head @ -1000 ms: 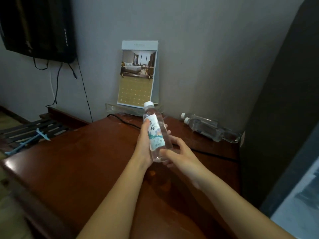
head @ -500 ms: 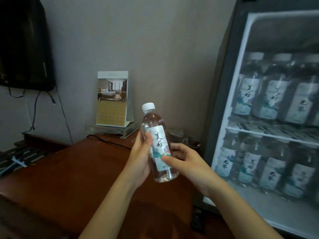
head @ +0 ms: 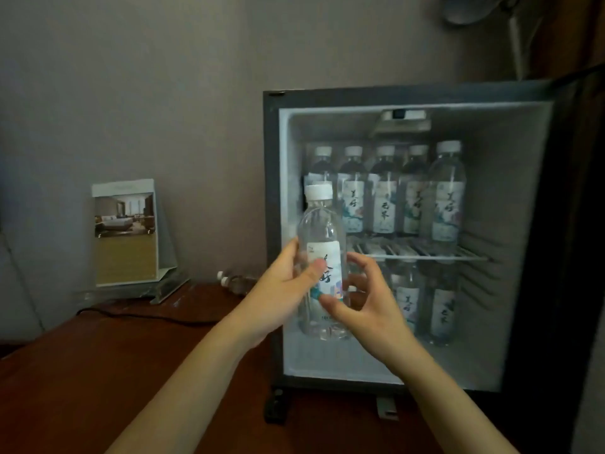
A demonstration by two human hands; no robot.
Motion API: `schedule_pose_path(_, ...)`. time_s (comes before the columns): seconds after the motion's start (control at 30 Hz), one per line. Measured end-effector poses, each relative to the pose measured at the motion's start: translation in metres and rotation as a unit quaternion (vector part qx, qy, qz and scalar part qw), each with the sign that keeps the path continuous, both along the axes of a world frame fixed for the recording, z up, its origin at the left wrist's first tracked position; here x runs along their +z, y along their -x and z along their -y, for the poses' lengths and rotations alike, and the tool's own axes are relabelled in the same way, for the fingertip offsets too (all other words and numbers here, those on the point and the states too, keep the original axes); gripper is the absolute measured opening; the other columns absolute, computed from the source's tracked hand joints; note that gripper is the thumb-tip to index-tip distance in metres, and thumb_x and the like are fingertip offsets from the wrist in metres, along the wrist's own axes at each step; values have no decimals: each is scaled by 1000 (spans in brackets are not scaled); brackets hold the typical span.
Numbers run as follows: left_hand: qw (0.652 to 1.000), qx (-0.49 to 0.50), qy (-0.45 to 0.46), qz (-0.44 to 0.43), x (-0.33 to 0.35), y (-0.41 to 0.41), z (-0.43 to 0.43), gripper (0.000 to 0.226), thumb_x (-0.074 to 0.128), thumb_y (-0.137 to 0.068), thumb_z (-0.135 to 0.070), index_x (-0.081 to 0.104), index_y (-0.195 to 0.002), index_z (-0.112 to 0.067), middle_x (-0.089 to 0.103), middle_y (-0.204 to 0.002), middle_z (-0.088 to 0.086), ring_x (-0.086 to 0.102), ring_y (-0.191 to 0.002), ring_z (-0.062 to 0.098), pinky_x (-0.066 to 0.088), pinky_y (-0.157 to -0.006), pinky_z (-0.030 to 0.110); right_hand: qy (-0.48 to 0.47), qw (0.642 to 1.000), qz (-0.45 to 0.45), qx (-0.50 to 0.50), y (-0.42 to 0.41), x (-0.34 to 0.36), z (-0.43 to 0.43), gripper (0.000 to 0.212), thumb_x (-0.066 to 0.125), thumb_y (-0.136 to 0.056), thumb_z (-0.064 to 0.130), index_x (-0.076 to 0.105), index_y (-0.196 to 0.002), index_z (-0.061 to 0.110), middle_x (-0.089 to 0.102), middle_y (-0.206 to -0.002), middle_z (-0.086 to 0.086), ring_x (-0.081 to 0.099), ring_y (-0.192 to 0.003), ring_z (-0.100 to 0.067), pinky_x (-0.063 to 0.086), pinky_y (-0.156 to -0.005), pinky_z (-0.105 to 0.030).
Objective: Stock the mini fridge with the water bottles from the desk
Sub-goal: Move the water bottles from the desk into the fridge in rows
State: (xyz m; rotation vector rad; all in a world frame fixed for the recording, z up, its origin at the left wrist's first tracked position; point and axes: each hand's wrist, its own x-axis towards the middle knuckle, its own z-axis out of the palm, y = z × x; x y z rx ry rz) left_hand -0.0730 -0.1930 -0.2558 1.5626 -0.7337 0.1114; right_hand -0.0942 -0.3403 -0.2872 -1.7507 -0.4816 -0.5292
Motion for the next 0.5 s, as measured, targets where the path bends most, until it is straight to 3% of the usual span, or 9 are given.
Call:
schedule_pose_path(0.13,999,-6,-37,-3,10,-12,55,48,58,-90,-23,37,-133,-32,59,-115,-20,55,-108,-5,46,-93,23,-4,996,53,-75,-9,13,42,56,68,-82,15,36,-114,48,61,-107,10,65,-95,-5,54,-77,-23)
schedule_pose_path(0.23,1000,-2,-1,1,23,-27,93,45,54,-93,-20,37,-134,-25,60,-116,-14,56,-110,2,45,-93,22,8,992,73,-105,-24,29,67,58,65,-85,17,34,-130,37,57,-121,15,59,-110,-4,51,-92,-27)
schedule_pose_path(0.3,1000,12,0,1,33,-38,113,52,53,-94,-20,31,-140,-22,58,-123,-9,54,-114,6,44,-97,26,6,991,72,-113,-34,37,81,60,63,-87,18,32,-138,28,54,-131,8,53,-120,-6,46,-100,-28)
schedule_pose_path(0.4,1000,19,-4,3,41,-52,134,61,54,-93,-19,22,-145,-21,51,-135,-2,48,-125,13,38,-106,33,-18,991,65,-118,-49,41,97,59,61,-89,14,32,-138,27,50,-137,3,49,-124,-8,44,-100,-21)
schedule_pose_path(0.5,999,23,-3,29,47,-62,147,58,55,-92,-17,25,-141,-23,51,-129,-7,48,-121,9,39,-98,26,-33,984,78,-156,-66,45,105,61,62,-88,12,35,-141,24,49,-139,3,49,-126,-11,43,-105,-38)
